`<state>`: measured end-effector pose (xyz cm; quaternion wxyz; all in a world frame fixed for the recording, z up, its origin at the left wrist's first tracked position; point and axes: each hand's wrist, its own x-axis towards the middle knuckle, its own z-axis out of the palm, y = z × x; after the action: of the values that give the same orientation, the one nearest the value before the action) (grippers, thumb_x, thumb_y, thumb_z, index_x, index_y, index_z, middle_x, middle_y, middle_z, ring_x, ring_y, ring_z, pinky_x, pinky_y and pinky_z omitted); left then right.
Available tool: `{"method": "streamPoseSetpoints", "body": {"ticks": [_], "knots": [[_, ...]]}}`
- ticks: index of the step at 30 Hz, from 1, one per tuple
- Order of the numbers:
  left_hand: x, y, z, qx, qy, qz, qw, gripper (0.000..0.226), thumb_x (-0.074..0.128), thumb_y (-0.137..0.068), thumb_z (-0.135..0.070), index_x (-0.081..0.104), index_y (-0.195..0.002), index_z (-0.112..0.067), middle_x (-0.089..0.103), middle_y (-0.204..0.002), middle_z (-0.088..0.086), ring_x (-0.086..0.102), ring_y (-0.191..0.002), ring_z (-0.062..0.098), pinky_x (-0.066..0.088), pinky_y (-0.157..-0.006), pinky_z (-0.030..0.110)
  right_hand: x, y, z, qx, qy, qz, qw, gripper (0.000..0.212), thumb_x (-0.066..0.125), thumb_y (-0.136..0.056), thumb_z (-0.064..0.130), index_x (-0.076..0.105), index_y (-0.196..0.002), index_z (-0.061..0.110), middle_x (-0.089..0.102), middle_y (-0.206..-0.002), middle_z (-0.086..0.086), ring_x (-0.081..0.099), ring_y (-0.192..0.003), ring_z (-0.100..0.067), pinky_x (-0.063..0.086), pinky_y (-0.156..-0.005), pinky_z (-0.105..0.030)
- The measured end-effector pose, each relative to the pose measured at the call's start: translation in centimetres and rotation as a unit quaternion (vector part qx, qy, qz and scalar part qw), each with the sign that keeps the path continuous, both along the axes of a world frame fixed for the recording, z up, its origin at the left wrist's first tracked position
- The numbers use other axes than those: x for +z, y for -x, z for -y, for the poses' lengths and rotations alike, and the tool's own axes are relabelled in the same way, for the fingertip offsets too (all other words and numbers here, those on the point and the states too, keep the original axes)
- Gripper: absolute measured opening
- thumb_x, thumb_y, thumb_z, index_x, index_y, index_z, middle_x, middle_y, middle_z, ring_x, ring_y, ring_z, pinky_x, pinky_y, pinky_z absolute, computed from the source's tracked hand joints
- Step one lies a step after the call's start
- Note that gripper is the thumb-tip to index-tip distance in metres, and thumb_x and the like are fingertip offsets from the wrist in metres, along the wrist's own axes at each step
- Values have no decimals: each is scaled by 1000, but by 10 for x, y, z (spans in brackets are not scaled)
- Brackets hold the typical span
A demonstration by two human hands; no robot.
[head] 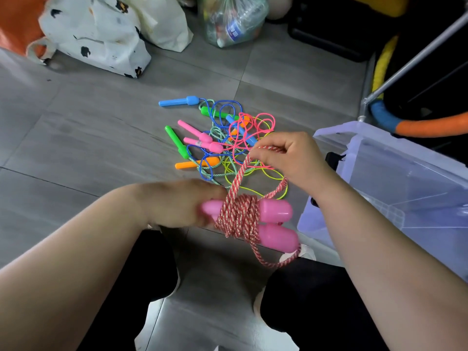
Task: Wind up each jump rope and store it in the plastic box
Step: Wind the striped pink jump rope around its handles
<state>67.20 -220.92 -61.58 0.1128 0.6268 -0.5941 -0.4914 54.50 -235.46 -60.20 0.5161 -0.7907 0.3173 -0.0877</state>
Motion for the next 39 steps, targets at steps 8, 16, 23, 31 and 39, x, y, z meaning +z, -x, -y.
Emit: {"method": "streamPoseSetpoints", "body": {"ticks": [8,16,23,31,39], "knots": [[20,-14,0,220,62,-229,946,19,67,-61,-32,60,-76,-24,68,-66,-14,55,-57,-6,43,-57,6,-10,-7,-2,-96,-169,29,980,52,47,-89,4,64,-42,19,50,-30,13,46,-32,6,35,-40,-7],[5,-17,7,418,45,-168,892,21,53,-88,-5,55,-74,-20,62,-50,-8,56,-45,-7,40,-44,7,-28,-14,-33,93,-9,-99,991,21,57,-81,32,69,-89,17,53,-67,4,45,-69,-7,42,-65,-35],[-13,-25,6,444,-12,-61,894,23,62,-81,-9,43,-95,-9,59,-62,3,55,-44,2,38,-36,10,-12,-9,-44,240,171,-193,936,25,48,-90,33,59,-88,10,51,-68,-3,49,-81,-28,30,-63,-30],[-26,-28,4,361,-37,79,928,46,67,-76,-6,29,-101,-15,54,-57,2,53,-37,-1,36,-42,6,-1,-6,-38,227,209,-149,940,23,51,-88,32,66,-102,22,68,-100,-3,57,-98,-23,35,-68,-28],[-25,-13,1,187,-9,53,981,55,71,-70,-1,47,-118,-12,52,-114,13,50,-98,24,37,-79,19,1,-6,-30,178,189,-104,960,19,60,-83,32,70,-96,22,70,-99,-2,60,-97,-20,38,-77,-26]]}}
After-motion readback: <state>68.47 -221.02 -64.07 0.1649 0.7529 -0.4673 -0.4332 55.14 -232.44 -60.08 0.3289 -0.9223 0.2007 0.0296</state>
